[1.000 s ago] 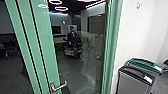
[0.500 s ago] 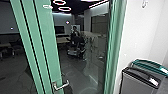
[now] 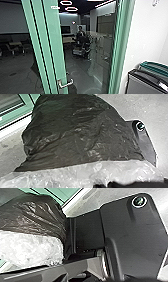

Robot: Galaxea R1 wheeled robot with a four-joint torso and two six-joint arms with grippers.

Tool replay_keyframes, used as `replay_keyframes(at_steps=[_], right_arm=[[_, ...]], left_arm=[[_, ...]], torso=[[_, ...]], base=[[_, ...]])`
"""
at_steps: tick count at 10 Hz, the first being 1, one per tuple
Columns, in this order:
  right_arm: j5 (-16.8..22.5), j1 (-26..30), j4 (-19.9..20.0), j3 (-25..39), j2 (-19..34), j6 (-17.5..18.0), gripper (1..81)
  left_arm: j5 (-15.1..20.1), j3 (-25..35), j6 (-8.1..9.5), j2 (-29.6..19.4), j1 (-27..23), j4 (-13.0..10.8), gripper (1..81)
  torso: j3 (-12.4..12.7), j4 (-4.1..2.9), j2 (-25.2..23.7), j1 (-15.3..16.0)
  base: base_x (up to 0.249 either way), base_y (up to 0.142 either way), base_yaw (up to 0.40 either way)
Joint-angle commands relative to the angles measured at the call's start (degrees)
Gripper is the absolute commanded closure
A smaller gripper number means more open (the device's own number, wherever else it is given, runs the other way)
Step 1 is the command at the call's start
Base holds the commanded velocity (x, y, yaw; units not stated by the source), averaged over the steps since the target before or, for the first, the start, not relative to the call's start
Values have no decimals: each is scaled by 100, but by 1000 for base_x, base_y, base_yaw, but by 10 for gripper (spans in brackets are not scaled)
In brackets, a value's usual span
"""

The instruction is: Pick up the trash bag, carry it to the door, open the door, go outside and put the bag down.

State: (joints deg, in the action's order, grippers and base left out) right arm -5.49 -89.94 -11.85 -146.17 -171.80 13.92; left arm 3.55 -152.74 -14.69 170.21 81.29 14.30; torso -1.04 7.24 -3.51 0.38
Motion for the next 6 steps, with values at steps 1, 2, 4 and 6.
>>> replay_keyframes(at_steps=[1, 2, 4, 6], right_arm=[[153, 288, -2, 722, 416, -21, 10], [153, 288, -28, 844, 486, -21, 10], [153, 305, -11, 977, 618, -22, 10], [153, 305, -2, 810, 627, -21, 10]], left_arm=[[94, 429, -25, -346, -266, -50, 811], [6, 481, -25, -390, -249, -85, 811], [-38, 481, -25, -416, -231, -77, 811], [-109, 429, -16, -452, -231, -50, 811]], torso=[[0, 0, 0, 0], [0, 0, 0, 0], [0, 0, 0, 0], [0, 0, 0, 0]], base=[[0, 0, 174], [0, 0, 179], [0, 0, 185], [0, 0, 186]])
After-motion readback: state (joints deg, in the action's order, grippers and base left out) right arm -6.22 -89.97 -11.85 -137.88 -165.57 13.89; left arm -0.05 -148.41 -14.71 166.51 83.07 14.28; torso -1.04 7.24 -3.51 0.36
